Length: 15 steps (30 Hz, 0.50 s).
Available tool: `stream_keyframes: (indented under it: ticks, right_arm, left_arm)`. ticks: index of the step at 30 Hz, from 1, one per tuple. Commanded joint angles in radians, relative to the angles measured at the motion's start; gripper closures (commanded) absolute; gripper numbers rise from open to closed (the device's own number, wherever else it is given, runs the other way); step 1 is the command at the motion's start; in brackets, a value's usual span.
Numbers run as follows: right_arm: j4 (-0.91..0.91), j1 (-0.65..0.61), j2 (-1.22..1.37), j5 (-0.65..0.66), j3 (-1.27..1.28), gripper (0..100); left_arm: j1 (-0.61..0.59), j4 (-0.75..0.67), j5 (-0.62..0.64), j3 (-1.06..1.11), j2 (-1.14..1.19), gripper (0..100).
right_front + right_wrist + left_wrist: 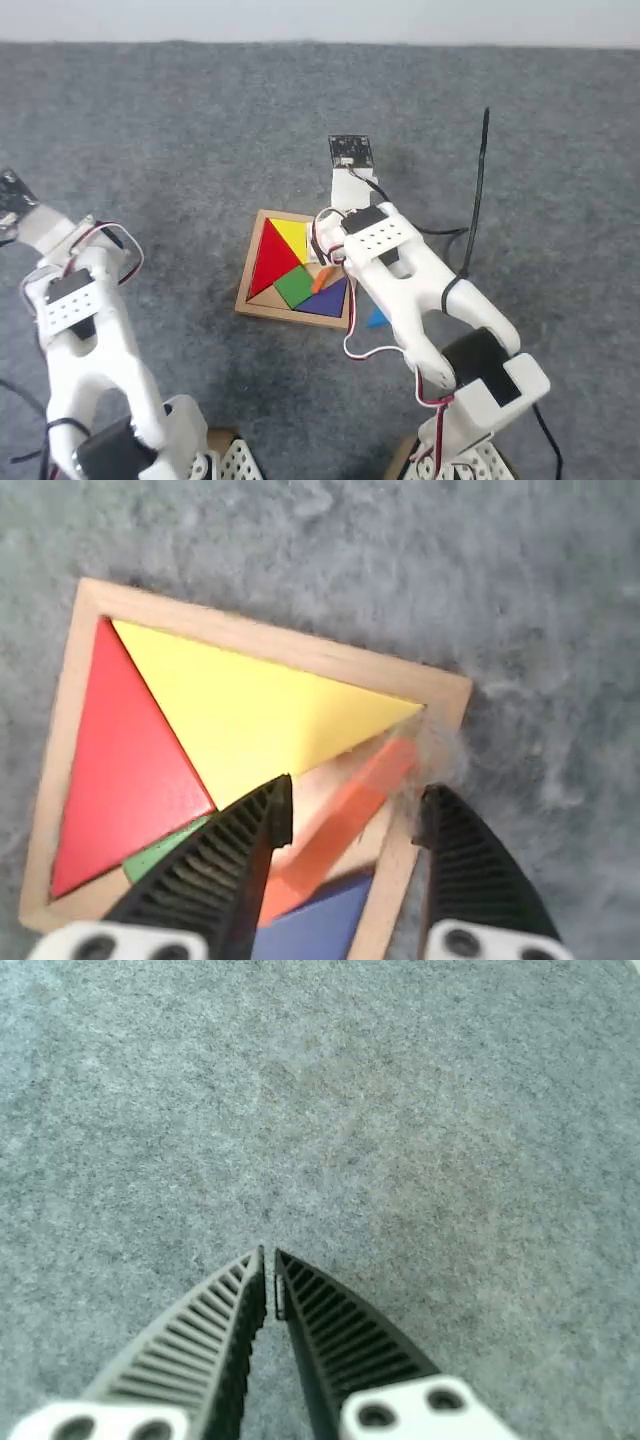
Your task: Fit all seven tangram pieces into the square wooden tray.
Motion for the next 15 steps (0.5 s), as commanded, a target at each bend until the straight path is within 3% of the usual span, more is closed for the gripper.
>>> stream_keyframes:
  ticks: [1, 15]
  right_arm:
    - [0.073, 0.028, -0.022, 0.055, -0.092, 80.1]
    - [0.265, 0.107, -0.028, 0.339, -0.140, 80.1]
  left_arm:
    - [0.008, -0.005, 0.003, -0.042, -0.044, 99]
    - [0.008, -0.005, 0.003, -0.042, -0.044, 99]
